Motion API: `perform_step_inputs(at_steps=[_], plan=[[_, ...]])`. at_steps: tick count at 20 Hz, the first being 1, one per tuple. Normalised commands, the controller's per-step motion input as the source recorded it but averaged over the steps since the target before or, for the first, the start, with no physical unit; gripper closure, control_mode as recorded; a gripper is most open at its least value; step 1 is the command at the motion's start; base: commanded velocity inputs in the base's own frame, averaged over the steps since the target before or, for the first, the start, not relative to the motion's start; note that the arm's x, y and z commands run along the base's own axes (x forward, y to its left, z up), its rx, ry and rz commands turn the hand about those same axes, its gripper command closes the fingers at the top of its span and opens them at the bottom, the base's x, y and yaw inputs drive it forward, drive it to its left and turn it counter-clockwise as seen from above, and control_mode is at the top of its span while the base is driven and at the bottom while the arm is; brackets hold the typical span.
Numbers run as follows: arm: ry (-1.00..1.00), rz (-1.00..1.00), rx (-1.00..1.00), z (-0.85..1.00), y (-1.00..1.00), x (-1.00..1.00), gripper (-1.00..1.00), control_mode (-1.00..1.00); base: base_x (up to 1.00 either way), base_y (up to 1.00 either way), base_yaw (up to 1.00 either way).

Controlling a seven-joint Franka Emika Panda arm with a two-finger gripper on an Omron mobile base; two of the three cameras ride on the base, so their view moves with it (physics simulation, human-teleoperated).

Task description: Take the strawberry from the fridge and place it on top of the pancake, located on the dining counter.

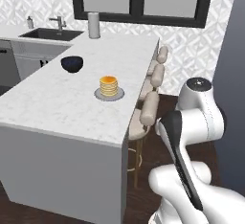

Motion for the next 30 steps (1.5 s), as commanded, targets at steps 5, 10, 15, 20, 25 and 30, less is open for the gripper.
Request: perform_step_inputs(at_steps=[5,10,15,20,25,30], plan=[[0.00,0.00,0.00,0.00,0.00,0.00,1.00,1.00,0.13,-1.00,0.34],[0.00,0.00,0.00,0.00,0.00,0.00,1.00,1.00,0.50,-0.94,0.36],[0.00,0.00,0.00,0.00,0.00,0.00,1.00,1.00,0.70,-0.62,0.54],[0.00,0.00,0.00,0.00,0.00,0.00,1.00,1.00,0.68,-0.52,0.61],[0.00,0.00,0.00,0.00,0.00,0.00,1.00,1.00,0.24,-0.49,0.76],[0.00,0.00,0.00,0.00,0.00,0.00,1.00,1.00,0.00,-0.42,0.83]])
